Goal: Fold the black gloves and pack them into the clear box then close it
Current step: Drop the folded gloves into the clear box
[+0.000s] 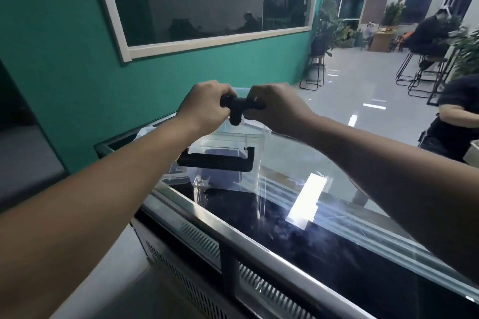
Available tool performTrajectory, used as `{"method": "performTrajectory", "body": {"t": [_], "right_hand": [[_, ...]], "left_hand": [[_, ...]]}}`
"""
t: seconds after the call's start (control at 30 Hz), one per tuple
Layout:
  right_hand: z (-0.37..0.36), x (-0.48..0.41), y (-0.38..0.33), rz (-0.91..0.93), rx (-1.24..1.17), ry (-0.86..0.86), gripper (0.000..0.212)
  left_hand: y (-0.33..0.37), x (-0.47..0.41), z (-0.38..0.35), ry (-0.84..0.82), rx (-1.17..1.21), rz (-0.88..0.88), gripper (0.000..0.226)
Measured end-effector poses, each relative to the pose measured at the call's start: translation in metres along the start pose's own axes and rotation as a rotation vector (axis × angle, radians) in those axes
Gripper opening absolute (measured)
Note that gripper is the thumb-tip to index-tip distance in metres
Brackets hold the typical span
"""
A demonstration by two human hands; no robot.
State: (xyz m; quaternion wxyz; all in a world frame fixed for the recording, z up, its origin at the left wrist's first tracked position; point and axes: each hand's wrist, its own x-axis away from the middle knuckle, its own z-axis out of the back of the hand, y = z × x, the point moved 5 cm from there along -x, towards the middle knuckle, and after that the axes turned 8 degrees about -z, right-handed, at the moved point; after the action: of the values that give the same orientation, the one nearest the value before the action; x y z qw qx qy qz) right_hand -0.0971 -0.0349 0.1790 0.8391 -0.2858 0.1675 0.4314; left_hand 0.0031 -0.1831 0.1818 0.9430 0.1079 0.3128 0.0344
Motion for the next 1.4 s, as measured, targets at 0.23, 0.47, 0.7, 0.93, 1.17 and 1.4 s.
{"method": "performTrajectory", "body": {"t": [0.23, 0.47, 0.7, 0.93, 1.17, 1.4], "right_hand": [[-0.024, -0.034, 0.004, -0.119, 0.141, -0.249, 0.02], [-0.034, -0.037, 0.003, -0.139, 0.312, -0.416, 0.031], [-0.021, -0.029, 0.001, -0.139, 0.256, -0.342, 0.031], [-0.01, -0.017, -0.006, -0.182, 0.126, -0.284, 0.019], [-0.018, 0.007, -0.016, -0.1, 0.004, -0.232, 0.013], [-0.026, 0.014, -0.041, -0.021, -0.083, -0.221, 0.013]], "left_hand": [[-0.006, 0.0, -0.015, -0.114, -0.008, 0.071, 0.033], [0.016, 0.002, -0.033, -0.156, 0.151, 0.085, 0.035], [0.009, 0.007, -0.021, -0.093, 0.208, 0.14, 0.024], [-0.009, 0.027, -0.001, -0.024, 0.163, 0.177, 0.02], [-0.05, 0.069, 0.024, 0.08, 0.171, 0.28, 0.015], [-0.1, 0.112, 0.039, 0.196, 0.164, 0.437, 0.01]]}}
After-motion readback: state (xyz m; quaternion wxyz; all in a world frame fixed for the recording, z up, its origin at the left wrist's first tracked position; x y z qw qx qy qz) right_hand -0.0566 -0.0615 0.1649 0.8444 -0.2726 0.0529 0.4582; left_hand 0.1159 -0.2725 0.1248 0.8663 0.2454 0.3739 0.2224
